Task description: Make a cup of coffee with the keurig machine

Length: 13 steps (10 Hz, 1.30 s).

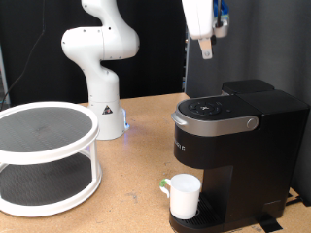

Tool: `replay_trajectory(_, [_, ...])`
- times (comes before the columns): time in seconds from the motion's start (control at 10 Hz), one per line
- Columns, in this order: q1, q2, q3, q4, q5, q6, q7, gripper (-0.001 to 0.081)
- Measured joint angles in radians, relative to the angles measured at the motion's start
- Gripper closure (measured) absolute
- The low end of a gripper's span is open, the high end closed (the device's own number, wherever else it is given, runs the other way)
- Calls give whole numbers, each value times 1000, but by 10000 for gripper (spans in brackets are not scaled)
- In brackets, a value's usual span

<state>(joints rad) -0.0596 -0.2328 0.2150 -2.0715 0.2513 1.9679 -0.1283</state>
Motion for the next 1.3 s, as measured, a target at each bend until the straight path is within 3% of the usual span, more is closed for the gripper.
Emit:
replay_trajectory(0.5, [5, 50, 10, -1, 1, 32, -5, 1])
replay_trajectory(1.2, [7, 69, 11, -56, -6, 78, -11, 11])
replay_trajectory(1.3, [7, 77, 11, -58, -7, 83, -11, 195])
